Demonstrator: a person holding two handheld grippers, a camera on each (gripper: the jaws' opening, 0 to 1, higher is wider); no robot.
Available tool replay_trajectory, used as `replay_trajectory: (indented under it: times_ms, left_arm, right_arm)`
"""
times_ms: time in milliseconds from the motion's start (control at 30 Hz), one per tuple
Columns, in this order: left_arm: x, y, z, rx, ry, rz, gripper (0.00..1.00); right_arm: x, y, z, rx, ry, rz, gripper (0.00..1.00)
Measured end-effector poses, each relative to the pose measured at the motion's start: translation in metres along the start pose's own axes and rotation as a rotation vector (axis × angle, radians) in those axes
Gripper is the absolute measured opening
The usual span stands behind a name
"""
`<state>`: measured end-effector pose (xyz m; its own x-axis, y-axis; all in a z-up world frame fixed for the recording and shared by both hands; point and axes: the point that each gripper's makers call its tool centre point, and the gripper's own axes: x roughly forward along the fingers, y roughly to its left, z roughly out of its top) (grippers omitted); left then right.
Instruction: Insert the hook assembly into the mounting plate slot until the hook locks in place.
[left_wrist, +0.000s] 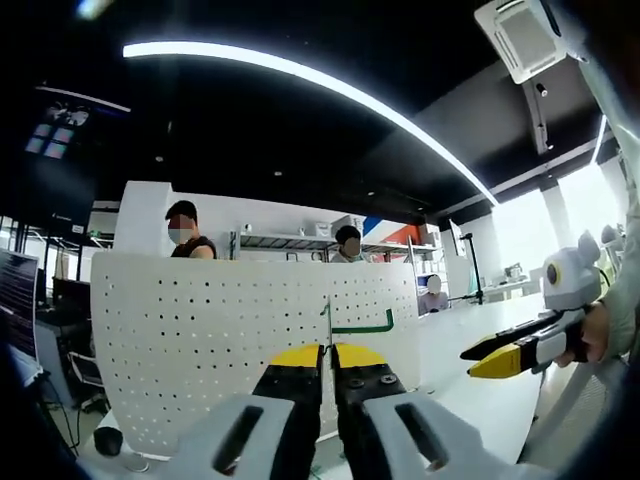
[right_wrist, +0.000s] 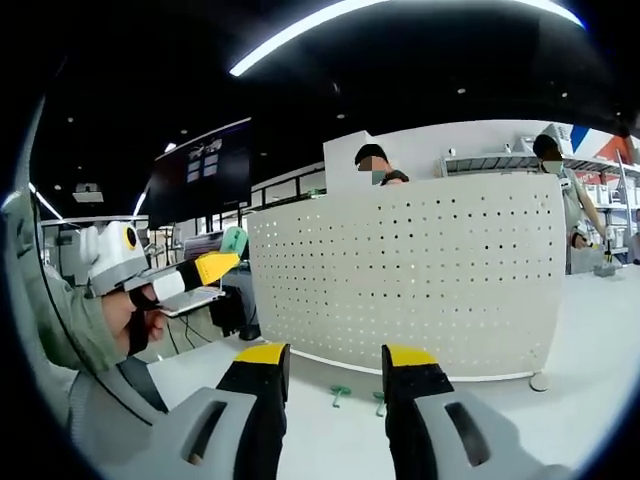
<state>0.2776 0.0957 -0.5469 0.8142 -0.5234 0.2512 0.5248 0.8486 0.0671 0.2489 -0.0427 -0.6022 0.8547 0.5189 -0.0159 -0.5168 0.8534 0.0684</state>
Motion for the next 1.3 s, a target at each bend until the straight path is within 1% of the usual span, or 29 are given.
replay_trajectory:
  times_ms: [333,433,500,600,767,867,900,967,1100,1300]
  left_arm:
    - [0.001,-0.002,0.007,0.012,-0.015,-0.004,0.04]
    - [0.001,-0.004,0.009,0.019,-0.018,-0.01,0.04]
    - [0.001,-0.007,0.01,0.038,-0.019,-0.024,0.04]
    - [0.001,-0.009,0.012,0.035,-0.023,-0.028,0.04]
    - [0.002,-0.013,0.014,0.033,-0.029,-0.04,0.04]
    - [0.002,-0.016,0.018,0.028,-0.044,-0.049,0.04]
    - [0.002,-0.02,0.023,0.008,-0.066,-0.068,0.04]
    - [0.002,-0.022,0.026,0.012,-0.075,-0.075,0.03]
    - [0.003,-0.027,0.03,0.01,-0.086,-0.092,0.04]
    - [0.004,-0.034,0.036,0.021,-0.102,-0.113,0.03]
  right_arm:
    - [0.005,0.019,0.03,0.024,-0.058,0.055,0.3]
    - [0.006,0.026,0.044,0.047,-0.082,0.074,0.29]
    - [0.006,0.032,0.053,0.055,-0.099,0.089,0.28]
    - [0.007,0.04,0.066,0.065,-0.124,0.112,0.28]
    - [0.009,0.052,0.08,0.093,-0.135,0.156,0.25]
    - [0.009,0.063,0.09,0.082,-0.145,0.192,0.23]
    - [0.009,0.066,0.093,0.069,-0.149,0.2,0.23]
    - [0.011,0.072,0.098,0.06,-0.147,0.223,0.22]
    - [0.015,0.075,0.105,0.078,-0.156,0.242,0.2]
    - [0.019,0.081,0.108,0.071,-0.155,0.269,0.17]
